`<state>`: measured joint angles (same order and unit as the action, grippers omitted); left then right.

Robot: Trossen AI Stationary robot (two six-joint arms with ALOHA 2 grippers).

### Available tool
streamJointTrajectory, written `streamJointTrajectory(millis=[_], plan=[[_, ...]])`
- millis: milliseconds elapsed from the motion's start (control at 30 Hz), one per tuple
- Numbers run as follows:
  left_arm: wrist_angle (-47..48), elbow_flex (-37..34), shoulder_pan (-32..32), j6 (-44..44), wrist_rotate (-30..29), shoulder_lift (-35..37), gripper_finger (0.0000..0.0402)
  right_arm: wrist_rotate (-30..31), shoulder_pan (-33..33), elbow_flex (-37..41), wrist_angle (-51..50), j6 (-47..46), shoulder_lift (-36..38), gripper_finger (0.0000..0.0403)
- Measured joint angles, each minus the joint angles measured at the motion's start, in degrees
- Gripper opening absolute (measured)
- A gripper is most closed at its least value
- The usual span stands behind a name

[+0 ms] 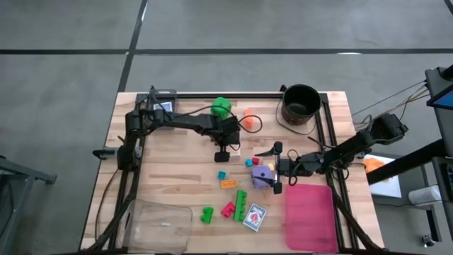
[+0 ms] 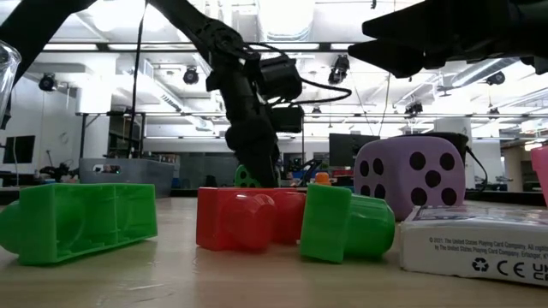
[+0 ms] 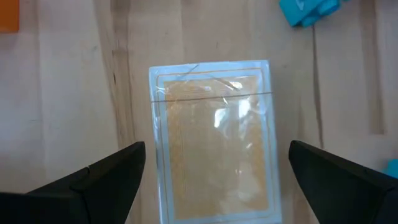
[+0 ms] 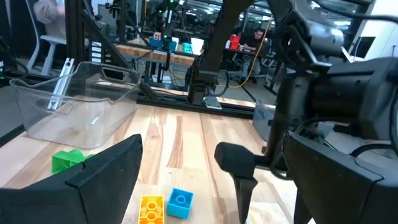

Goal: Pick & Place Toys
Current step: Put the orange deck of cards into the black bin

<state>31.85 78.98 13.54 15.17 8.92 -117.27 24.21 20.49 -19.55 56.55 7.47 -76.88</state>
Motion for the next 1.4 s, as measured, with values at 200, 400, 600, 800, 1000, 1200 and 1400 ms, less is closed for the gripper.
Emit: streamJointTrajectory(millis=[200,400,600,800,1000,1200,1400], plan=[[-2.36,-2.41,0.04,-0.05,-1.54,0.00,0.0400,0.00,0.00,0.00,0.00,0.00,0.00,0.0385],[-6.91,-5.26,0.00,-0.29,-4.37,0.18,0.0398,0.00,-0.02,0.00,0.00,0.00,0.00,0.0385],[-10.15,-6.74,-0.10,-1.79,-5.15,0.28,0.0345,0.00,-0.02,0.00,0.00,0.00,-0.02,0.0385],[-10.40,-7.17,-0.17,-2.84,-5.70,0.35,0.0297,0.00,-0.02,0.00,0.00,0.00,-0.02,0.0385],[-11.12,-7.94,-0.15,-3.20,-4.84,1.04,0.0297,0.00,-0.02,0.00,0.00,-0.03,-0.02,0.0385],[-28.55,-17.81,0.25,-4.48,-1.50,5.97,0.0297,0.00,-0.02,0.00,0.00,-0.27,-0.07,0.0385],[-49.32,-32.66,0.50,-8.72,0.15,15.25,0.0297,0.00,-0.02,0.02,0.00,-0.43,-0.07,0.0385]])
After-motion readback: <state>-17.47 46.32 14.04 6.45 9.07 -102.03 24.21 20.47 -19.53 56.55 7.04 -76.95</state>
